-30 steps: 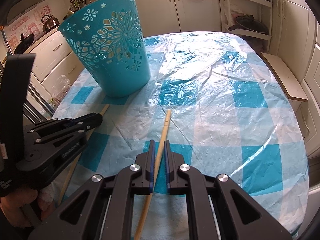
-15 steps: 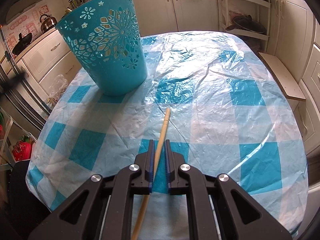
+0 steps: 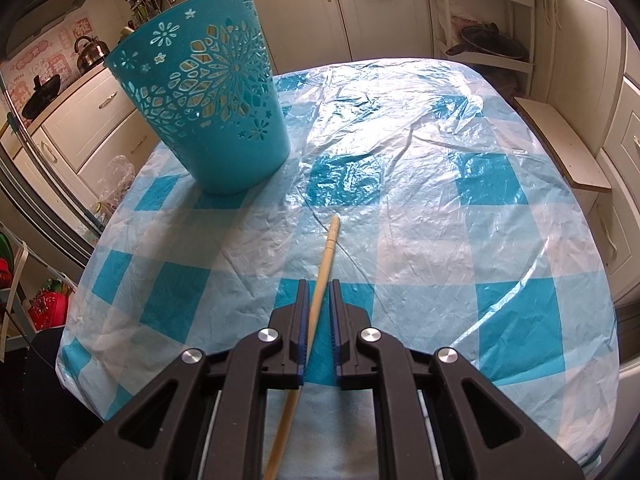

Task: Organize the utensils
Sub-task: 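Lift the left tool's chopstick over the teal basket and open to drop it in, then carry the right tool's chopstick over the teal basket and release it inside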

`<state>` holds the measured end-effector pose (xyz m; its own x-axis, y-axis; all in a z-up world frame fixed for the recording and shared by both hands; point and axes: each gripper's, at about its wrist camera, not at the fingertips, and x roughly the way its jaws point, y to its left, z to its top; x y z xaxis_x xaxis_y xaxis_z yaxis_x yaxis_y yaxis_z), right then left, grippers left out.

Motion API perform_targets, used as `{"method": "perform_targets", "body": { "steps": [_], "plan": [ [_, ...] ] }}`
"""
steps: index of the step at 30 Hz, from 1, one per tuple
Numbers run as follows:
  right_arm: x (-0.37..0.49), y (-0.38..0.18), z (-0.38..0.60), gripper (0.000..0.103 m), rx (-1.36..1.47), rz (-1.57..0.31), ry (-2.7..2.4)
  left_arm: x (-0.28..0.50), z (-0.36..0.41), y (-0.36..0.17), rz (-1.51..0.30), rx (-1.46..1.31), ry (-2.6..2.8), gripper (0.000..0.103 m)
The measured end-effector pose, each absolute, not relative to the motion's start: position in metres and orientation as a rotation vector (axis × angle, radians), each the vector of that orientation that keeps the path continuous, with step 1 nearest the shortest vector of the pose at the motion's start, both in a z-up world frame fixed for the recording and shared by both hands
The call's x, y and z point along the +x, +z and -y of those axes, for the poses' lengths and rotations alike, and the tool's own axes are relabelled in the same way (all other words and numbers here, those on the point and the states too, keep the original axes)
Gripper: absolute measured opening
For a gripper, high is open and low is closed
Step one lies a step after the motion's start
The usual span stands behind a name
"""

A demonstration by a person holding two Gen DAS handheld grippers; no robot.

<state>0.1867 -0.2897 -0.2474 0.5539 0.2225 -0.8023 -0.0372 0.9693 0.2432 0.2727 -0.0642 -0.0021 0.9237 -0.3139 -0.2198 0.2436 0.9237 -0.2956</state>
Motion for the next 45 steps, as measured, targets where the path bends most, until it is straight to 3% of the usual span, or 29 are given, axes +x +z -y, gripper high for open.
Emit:
{"method": "perform_targets", "body": {
  "steps": [8,18,33,36,40,45],
  "plan": [
    [0.192,-0.248,0.294,0.011,0.237,-0.98,0.157,0.334,0.074,-0.005,-0.183,-0.325,-0.2,0.005],
    [0.198,-0.248,0.298,0.011,0.258,-0.985,0.167,0.378,0.087,-0.047,-0.228,-0.322,-0.164,0.005],
    [0.199,-0.247,0.299,0.015,0.254,-0.983,0.155,0.351,0.083,-0.074,-0.359,-0.217,-0.177,0.006],
    [0.196,-0.247,0.302,0.015,0.262,-0.983,0.149,0.325,0.073,-0.068,-0.355,-0.199,-0.177,0.014],
    [0.191,-0.247,0.301,0.015,0.254,-0.984,0.142,0.279,0.052,-0.067,-0.336,-0.176,-0.156,0.045],
    [0.189,-0.245,0.289,0.018,0.174,-0.977,0.127,0.231,0.025,-0.09,-0.41,-0.159,-0.136,0.054]
  ]
}}
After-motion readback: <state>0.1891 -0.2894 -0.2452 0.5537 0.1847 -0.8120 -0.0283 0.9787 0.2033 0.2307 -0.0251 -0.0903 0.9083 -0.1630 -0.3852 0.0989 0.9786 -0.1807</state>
